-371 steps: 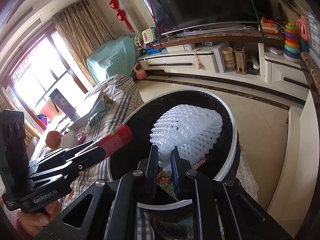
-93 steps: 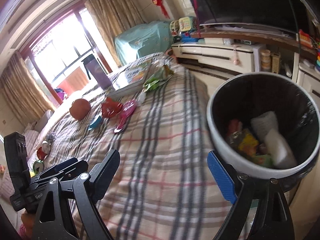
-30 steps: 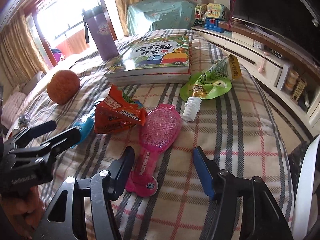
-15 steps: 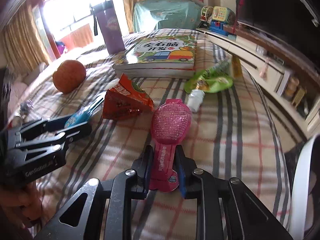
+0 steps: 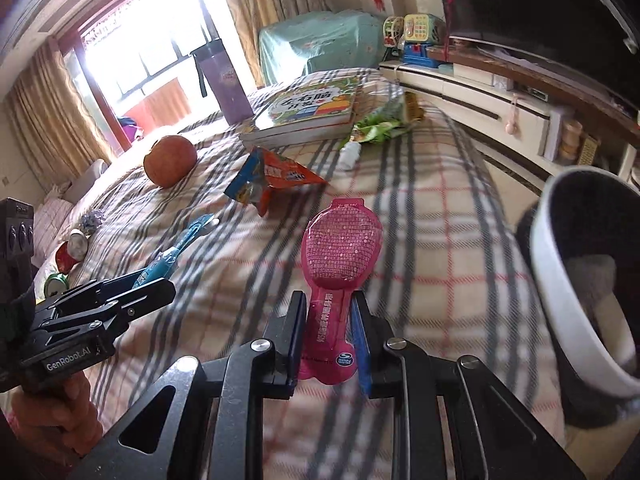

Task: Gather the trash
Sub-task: 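Carry the blue bottle and pink hairbrush over the black bin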

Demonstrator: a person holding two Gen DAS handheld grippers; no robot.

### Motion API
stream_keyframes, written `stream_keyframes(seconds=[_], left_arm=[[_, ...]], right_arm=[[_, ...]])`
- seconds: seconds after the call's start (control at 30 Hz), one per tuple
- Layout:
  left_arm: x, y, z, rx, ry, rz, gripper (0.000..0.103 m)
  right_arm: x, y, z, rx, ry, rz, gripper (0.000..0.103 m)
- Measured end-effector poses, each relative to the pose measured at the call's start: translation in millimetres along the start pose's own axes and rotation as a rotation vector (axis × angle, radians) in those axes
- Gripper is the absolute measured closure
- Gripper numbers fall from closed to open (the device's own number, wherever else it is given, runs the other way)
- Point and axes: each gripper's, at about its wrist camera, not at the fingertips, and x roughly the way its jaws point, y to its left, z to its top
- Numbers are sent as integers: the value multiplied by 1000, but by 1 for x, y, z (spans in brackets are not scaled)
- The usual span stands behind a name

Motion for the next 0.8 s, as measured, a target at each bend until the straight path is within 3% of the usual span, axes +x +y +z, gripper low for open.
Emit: stream_keyframes(seconds=[0.8], left_arm=[[-6, -117, -16, 188, 12, -96, 57]], right_arm=[[-81, -63, -30, 125, -111, -39, 81]])
